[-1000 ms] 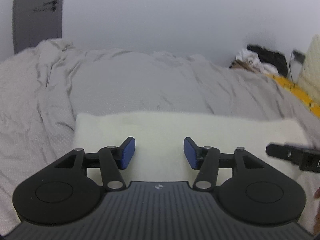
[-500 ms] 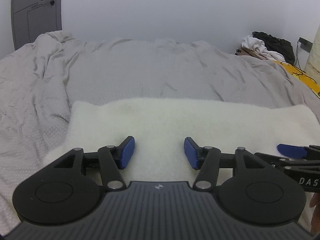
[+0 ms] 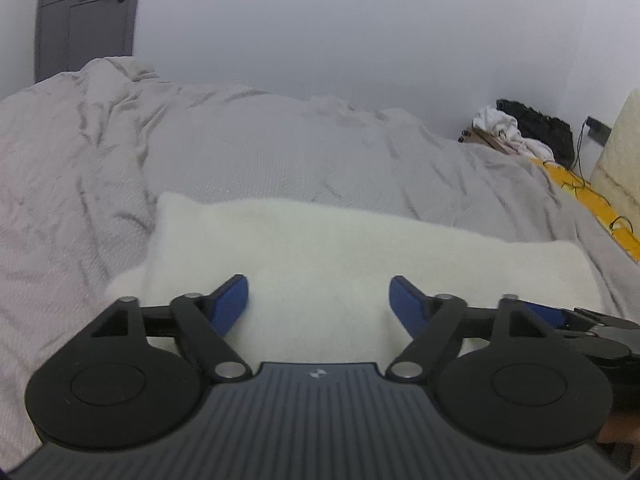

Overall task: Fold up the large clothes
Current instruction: 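Grasp both ends of the folded sweater with the left and right grippers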

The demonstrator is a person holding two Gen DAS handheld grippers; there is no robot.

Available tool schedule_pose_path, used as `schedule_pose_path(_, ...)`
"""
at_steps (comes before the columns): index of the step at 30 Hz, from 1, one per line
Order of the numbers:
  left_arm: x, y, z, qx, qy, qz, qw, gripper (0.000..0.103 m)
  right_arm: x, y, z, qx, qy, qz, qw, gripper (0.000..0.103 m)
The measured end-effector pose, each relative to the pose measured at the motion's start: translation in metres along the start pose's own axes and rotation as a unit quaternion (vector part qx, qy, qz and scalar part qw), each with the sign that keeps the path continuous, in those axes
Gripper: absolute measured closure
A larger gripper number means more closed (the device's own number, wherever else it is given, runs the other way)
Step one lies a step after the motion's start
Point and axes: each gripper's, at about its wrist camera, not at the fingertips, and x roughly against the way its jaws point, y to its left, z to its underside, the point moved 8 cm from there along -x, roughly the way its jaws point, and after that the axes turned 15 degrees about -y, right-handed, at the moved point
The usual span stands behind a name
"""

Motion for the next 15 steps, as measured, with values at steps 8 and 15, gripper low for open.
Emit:
schedule_pose_path(8, 0.037, 0.021, 0.010, 0.137, 0.025, -0.021, 0.9900, 0.015, 0.049, 0.002, -0.015, -0.065, -0.028, -0.014, 0.997, 0.025)
schedule_pose_path(15, 0.037, 0.063, 0.040, 0.270, 0.077, -0.050, 0.9586, 0.015, 0.066, 0.000, 0.002, -0.177, 0.011, -0.054, 0.983, 0.004)
